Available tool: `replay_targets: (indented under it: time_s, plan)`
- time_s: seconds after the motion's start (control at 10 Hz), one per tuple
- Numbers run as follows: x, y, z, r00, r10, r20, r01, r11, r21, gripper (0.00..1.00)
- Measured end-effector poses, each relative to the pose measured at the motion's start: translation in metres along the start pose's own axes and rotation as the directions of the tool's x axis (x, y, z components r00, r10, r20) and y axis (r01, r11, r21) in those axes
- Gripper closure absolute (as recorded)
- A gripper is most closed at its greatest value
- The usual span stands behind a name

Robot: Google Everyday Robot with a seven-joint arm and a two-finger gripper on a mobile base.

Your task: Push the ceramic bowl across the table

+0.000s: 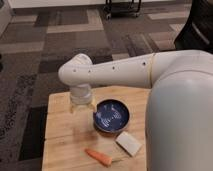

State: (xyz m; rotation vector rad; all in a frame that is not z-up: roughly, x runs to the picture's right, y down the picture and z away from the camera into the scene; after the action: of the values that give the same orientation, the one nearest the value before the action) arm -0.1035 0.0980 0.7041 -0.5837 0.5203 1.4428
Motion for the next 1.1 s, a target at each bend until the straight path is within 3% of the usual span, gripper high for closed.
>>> replay_targets:
  time_s: [1.1]
  plan:
    - [0.0000,0.0000,0.0000,1.000,0.000,0.000,0.000,1.000,0.000,0.35]
